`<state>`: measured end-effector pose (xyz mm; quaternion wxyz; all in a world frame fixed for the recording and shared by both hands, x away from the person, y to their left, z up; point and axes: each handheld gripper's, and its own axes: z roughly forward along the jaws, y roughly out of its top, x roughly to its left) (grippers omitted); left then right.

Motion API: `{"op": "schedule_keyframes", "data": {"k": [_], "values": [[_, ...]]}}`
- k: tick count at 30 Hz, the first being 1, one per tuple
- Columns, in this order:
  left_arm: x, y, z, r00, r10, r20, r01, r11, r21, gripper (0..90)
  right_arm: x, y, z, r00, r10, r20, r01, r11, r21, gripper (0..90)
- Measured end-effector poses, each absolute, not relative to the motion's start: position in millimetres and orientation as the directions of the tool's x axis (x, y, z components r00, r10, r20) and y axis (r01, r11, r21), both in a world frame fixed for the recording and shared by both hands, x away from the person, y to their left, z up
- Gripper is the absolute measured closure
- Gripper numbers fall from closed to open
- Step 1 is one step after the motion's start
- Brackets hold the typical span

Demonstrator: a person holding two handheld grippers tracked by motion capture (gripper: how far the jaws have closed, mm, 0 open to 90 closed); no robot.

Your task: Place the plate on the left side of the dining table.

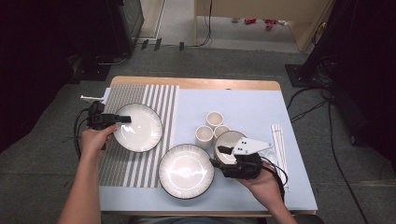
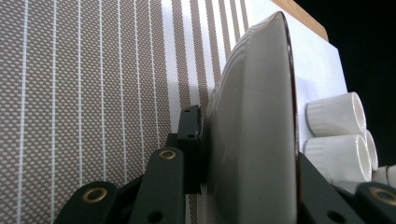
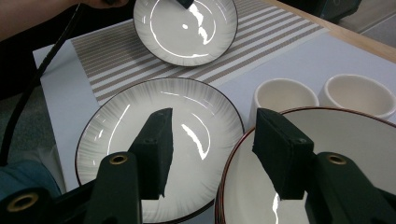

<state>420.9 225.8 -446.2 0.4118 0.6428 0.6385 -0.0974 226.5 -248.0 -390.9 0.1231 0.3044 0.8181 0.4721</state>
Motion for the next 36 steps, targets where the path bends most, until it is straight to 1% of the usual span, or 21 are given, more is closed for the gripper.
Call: {"op": "schedule_keyframes", "data": {"k": [7,18,24,28,36], "values": [[423.1,226.6,-449.1,0.161,0.734,-0.66,0.9,0.165,0.403,75.3,226.4,-249.3,-390.8,-0.782,0.618,0.084,0.382,0.369,0.847,47.7],[421.4,227.3,-447.9,0.173,0.744,-0.645,0.899,0.148,0.412,74.6,226.3,-250.3,-391.9,-0.78,0.621,0.083,0.384,0.368,0.847,47.6],[419.4,231.6,-447.2,0.177,0.747,-0.641,0.902,0.137,0.409,66.2,226.5,-252.4,-392.4,-0.773,0.628,0.092,0.391,0.357,0.849,47.4],[418.3,230.2,-446.5,0.176,0.77,-0.614,0.899,0.128,0.418,61.5,226.7,-253.0,-392.5,-0.772,0.629,0.09,0.39,0.358,0.848,47.3],[415.2,232.9,-444.4,0.184,0.77,-0.611,0.897,0.122,0.425,58.6,226.4,-256.0,-391.6,-0.767,0.635,0.094,0.393,0.349,0.851,47.3]]}}
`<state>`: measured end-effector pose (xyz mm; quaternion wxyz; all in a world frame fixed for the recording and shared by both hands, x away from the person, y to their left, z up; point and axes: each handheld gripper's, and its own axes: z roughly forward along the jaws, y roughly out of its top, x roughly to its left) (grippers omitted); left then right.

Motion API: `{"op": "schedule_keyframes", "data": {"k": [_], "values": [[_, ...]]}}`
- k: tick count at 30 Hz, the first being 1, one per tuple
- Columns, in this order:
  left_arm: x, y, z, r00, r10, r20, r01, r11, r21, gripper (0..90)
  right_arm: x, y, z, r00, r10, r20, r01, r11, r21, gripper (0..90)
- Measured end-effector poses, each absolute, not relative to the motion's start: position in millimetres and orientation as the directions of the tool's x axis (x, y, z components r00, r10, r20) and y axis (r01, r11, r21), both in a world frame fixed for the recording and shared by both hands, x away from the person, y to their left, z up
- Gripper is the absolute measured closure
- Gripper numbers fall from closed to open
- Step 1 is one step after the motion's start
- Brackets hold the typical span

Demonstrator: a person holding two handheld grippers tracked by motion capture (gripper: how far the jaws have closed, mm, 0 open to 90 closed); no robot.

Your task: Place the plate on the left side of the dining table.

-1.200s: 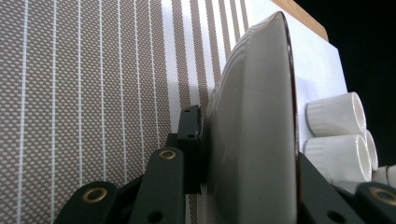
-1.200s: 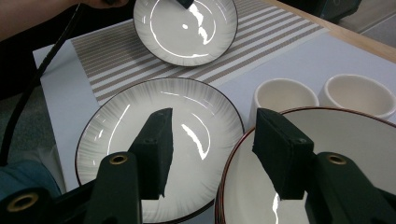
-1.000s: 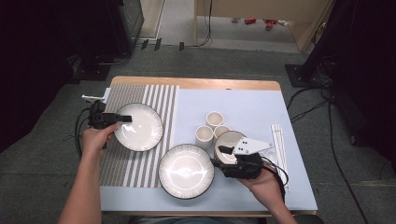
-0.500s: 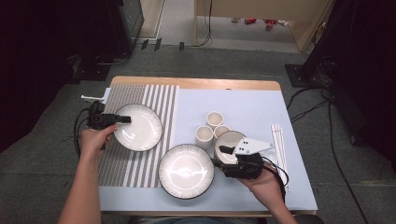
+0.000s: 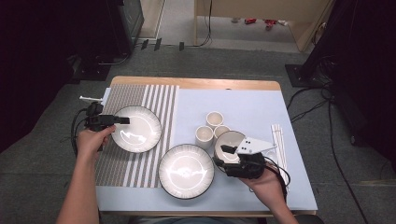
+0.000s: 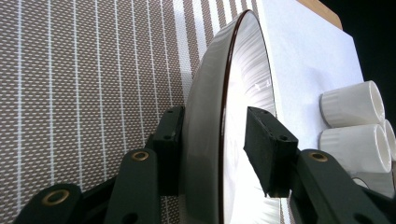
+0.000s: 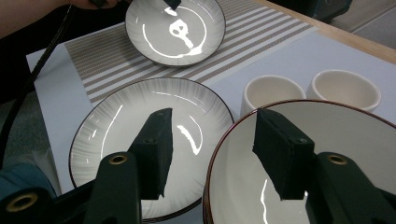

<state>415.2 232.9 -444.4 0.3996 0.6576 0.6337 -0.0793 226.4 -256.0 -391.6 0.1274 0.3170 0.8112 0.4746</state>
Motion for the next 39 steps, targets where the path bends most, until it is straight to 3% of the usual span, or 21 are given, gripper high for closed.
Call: {"op": "schedule_keyframes", "data": {"k": [5,39], "values": [[413.4,237.0,-442.6,0.179,0.772,-0.61,0.889,0.139,0.437,53.9,226.5,-255.4,-391.6,-0.767,0.635,0.092,0.391,0.35,0.851,47.1],[411.6,239.5,-450.8,0.192,0.825,-0.532,0.892,0.078,0.444,57.0,226.5,-252.9,-393.4,-0.771,0.629,0.1,0.394,0.347,0.851,46.8]]}}
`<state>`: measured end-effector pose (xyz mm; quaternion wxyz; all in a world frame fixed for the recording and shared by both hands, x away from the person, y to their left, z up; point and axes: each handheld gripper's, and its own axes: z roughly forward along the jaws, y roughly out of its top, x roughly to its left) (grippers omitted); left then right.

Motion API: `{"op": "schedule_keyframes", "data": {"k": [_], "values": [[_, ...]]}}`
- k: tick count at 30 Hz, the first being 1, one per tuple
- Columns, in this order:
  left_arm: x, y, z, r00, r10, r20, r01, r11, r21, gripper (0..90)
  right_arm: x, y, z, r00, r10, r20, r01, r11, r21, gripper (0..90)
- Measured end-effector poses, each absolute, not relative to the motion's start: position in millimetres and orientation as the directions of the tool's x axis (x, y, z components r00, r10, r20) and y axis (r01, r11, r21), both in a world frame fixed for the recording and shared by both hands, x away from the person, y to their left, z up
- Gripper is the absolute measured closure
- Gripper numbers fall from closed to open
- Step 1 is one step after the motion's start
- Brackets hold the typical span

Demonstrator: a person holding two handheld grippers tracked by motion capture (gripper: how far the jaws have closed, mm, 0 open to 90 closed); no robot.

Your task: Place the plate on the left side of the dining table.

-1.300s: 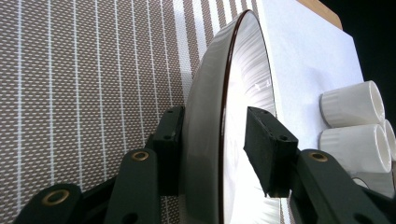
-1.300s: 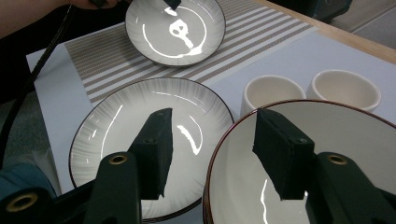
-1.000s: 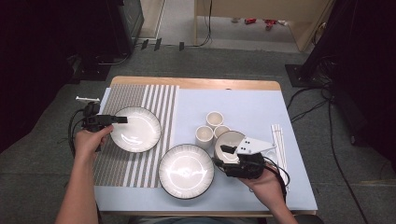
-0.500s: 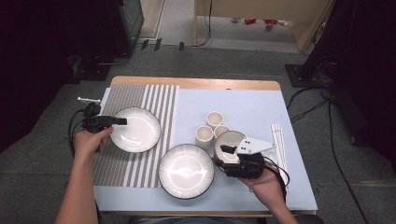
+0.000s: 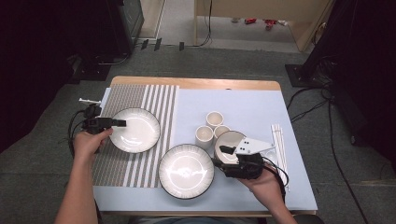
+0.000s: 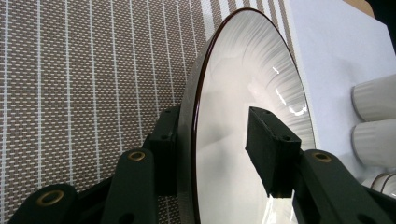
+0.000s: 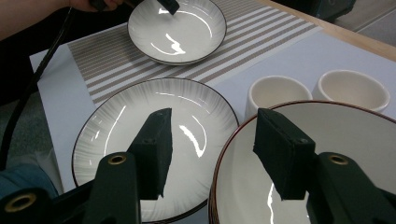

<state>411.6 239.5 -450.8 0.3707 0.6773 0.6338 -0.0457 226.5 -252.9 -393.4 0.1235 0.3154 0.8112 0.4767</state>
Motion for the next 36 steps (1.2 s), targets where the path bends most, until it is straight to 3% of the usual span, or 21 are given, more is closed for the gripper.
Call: {"op": "schedule_keyframes", "data": {"k": [36], "values": [[415,243,-466,0.171,0.847,-0.504,0.912,0.057,0.405,56.1,227,-256,-393,-0.766,0.635,0.097,0.394,0.345,0.852,46.9]]}}
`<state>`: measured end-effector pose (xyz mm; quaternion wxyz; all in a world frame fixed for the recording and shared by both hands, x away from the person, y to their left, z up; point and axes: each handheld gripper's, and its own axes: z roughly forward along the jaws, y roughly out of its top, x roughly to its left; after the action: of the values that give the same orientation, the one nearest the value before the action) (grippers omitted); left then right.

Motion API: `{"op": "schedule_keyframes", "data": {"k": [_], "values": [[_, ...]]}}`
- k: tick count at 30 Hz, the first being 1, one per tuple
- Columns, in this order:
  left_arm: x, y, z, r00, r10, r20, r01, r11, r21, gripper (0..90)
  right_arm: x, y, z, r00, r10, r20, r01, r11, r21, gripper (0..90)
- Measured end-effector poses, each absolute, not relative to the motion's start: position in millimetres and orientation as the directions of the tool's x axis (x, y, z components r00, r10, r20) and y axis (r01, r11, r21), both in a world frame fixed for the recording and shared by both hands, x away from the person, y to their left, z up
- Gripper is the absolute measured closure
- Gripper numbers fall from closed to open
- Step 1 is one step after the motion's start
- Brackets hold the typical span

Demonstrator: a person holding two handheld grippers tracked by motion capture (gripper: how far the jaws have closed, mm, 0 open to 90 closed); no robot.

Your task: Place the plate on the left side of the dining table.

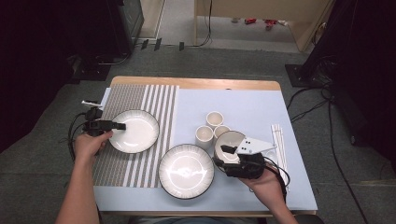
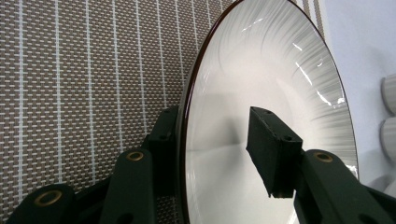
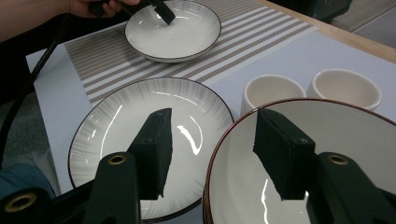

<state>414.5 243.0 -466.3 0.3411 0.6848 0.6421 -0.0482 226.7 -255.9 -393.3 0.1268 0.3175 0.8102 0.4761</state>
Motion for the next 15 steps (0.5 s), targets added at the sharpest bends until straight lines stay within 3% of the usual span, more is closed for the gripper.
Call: {"op": "schedule_keyframes", "data": {"k": [15], "values": [[413.7,246.5,-469.0,0.154,0.861,-0.484,0.917,0.058,0.395,55.3,226.6,-257.1,-393.1,-0.763,0.639,0.096,0.393,0.341,0.854,47.0]]}}
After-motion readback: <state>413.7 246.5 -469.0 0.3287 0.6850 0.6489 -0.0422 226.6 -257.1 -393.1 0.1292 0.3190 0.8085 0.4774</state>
